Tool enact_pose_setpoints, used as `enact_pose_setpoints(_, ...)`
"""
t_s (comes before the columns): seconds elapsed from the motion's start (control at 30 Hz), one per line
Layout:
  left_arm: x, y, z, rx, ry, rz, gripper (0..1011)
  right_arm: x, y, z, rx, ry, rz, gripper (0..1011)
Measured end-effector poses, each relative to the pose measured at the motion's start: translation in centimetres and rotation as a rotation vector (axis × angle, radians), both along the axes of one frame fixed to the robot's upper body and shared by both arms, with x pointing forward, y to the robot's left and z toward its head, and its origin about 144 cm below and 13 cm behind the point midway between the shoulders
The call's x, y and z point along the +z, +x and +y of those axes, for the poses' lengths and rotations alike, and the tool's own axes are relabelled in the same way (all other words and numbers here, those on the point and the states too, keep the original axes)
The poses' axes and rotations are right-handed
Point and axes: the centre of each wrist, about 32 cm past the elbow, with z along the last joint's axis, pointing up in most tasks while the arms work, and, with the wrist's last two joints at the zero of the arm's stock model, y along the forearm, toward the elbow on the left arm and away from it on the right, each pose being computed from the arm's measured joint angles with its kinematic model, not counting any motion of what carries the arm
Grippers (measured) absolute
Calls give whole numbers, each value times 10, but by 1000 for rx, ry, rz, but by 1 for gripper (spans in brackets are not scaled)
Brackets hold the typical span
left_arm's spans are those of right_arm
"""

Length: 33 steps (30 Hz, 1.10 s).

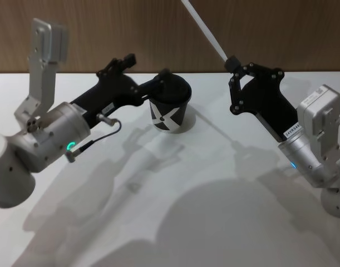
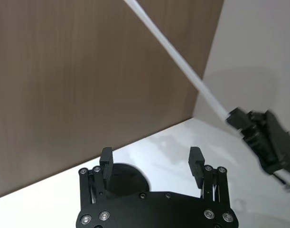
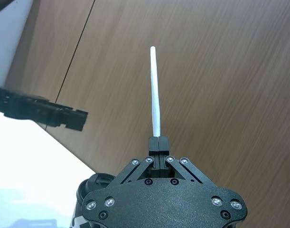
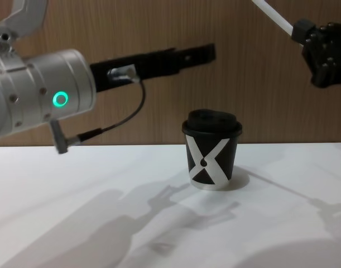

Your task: Pick up the straw with one hand, pass it to the other hand, and insert it into the cup.

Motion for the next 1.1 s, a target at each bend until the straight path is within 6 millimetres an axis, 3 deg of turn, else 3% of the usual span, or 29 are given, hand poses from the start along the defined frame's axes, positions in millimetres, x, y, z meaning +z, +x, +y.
enact_pose_setpoints(0.67,16,38,-31,-265,-322,185,1003,0,0,0,1,0,0,0)
enact_pose_setpoints(1.1,20,58,-47,-331,-457,264,1002,0,0,0,0,0,0,0)
